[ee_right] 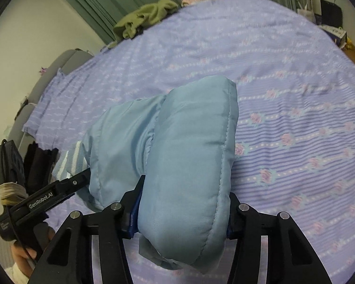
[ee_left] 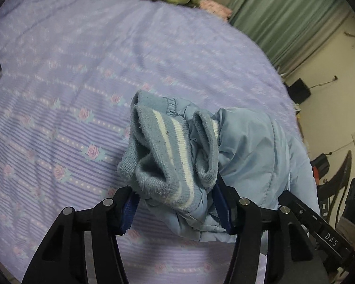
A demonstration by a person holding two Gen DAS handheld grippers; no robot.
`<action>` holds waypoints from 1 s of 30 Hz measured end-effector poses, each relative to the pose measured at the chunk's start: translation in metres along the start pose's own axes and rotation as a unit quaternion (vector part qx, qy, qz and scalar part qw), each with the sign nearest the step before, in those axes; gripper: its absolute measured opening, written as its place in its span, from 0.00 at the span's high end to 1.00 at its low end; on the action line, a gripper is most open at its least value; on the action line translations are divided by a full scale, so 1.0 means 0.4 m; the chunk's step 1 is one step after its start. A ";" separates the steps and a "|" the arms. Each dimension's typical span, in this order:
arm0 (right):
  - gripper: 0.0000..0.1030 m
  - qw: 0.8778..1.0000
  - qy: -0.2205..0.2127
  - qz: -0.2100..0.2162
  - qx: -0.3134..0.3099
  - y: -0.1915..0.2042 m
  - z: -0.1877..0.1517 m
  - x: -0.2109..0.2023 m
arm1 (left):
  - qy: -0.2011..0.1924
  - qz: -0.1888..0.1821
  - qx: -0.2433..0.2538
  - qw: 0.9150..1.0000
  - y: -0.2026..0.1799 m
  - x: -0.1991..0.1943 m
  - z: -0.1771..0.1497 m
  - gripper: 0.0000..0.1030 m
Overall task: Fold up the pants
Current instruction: 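Lift the folded pants with both tools and carry them toward the dark clothes stack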
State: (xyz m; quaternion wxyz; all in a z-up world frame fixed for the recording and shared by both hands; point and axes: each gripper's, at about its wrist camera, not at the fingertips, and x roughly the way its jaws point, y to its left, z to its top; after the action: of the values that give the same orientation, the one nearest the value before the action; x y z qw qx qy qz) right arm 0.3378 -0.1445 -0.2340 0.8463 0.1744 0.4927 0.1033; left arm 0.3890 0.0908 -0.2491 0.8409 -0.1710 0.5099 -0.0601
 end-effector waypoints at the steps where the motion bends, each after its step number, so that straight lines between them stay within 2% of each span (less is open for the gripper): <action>1: 0.49 1.000 -0.007 0.000 -0.003 0.005 -0.003 -0.028 | -0.007 -0.003 0.004 1.000 -0.006 -0.024 -0.005 0.46; 10: 0.49 0.997 -0.074 0.007 -0.021 0.102 -0.033 -0.325 | -0.093 -0.029 0.056 0.994 -0.083 -0.342 -0.041 0.46; 18: 0.49 0.991 -0.127 0.003 -0.040 0.265 -0.093 -0.542 | -0.148 -0.048 0.075 0.985 -0.052 -0.607 -0.082 0.46; 21: 0.49 0.988 -0.143 0.011 -0.049 0.327 -0.120 -0.598 | -0.170 -0.052 0.076 0.981 -0.025 -0.694 -0.100 0.46; 25: 0.49 0.984 -0.159 0.029 -0.074 0.402 -0.146 -0.650 | -0.210 -0.039 0.064 0.975 0.014 -0.795 -0.133 0.46; 30: 0.49 0.979 -0.165 0.062 -0.107 0.479 -0.170 -0.657 | -0.239 -0.013 0.042 0.970 0.077 -0.886 -0.175 0.46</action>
State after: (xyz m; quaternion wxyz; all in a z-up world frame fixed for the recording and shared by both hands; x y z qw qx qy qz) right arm 0.1485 -0.0466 0.0207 0.9216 0.1278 0.3209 0.1769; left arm 0.1575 0.2013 0.0074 0.9440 -0.1516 0.2886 -0.0498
